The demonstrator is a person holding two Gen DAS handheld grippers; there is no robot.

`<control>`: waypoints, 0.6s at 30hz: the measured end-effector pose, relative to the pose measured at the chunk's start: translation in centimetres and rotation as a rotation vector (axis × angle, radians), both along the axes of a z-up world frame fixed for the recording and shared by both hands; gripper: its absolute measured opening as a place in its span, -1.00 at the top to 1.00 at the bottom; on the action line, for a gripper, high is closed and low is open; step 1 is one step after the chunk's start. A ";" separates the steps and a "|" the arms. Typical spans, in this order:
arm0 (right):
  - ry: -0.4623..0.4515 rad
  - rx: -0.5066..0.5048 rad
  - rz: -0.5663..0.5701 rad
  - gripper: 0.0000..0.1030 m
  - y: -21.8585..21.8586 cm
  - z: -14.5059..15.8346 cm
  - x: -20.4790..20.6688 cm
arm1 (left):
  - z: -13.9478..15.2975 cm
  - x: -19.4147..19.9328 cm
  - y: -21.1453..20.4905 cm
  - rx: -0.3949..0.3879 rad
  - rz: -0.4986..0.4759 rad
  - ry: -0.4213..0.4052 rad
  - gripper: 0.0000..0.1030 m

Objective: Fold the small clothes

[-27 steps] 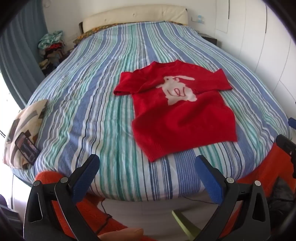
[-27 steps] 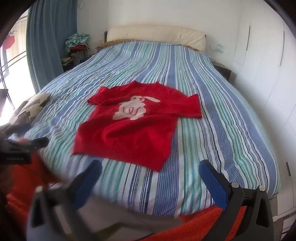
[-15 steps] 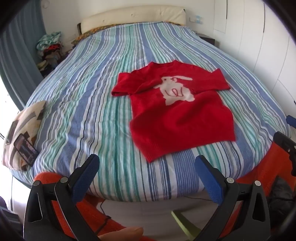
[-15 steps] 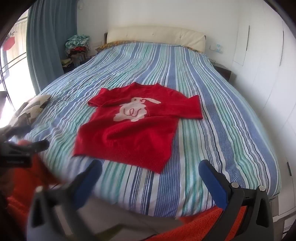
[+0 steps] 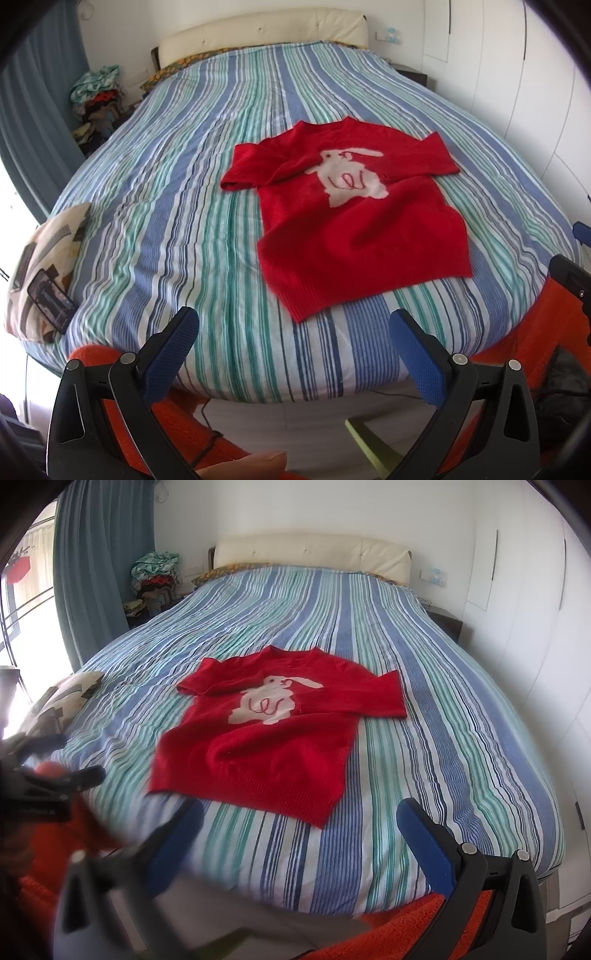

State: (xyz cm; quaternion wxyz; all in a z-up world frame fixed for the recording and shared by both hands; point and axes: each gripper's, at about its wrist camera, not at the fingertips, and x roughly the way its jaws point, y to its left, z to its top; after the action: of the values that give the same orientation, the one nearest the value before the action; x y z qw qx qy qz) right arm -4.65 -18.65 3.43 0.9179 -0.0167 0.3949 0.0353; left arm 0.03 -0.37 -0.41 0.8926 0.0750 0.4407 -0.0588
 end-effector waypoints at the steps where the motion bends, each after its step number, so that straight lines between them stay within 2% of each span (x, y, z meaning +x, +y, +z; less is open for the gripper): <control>1: 0.000 0.000 0.002 -1.00 0.1 0.0 0.0 | 0.0 0.0 0.1 -0.001 0.002 -0.002 -0.99; 18: 0.018 0.003 0.031 -1.00 1.2 -0.5 0.4 | -0.7 0.0 0.0 0.009 -0.001 0.013 -0.99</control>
State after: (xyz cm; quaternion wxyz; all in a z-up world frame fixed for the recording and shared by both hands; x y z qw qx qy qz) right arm -4.22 -17.43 2.96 0.9135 -0.0213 0.4030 0.0505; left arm 0.08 -0.38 -1.14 0.8893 0.0792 0.4466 -0.0578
